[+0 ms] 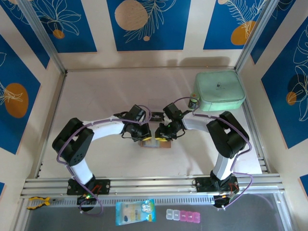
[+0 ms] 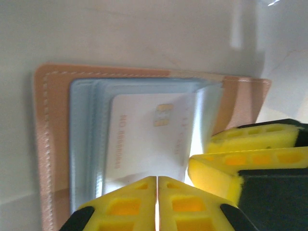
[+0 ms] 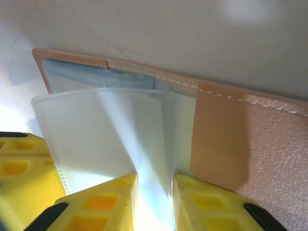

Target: Take the credit cards out of the card holder

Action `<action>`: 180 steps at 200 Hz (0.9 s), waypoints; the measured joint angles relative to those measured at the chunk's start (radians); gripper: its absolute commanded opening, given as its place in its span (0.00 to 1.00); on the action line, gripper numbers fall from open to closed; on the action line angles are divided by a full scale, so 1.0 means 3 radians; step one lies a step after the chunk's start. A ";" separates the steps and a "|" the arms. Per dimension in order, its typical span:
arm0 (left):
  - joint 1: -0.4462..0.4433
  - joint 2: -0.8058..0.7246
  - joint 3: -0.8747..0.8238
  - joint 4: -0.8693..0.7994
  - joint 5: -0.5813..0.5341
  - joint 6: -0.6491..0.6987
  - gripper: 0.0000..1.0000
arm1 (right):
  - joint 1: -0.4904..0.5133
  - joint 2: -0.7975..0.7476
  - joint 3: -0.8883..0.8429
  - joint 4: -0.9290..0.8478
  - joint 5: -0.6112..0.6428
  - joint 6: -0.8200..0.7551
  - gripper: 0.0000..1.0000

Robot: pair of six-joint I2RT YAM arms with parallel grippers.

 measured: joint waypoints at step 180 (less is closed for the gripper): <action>-0.0249 0.0507 0.0656 -0.0046 0.0256 0.0084 0.12 | -0.0285 -0.0947 -0.0088 -0.0732 0.0487 -0.0177 0.29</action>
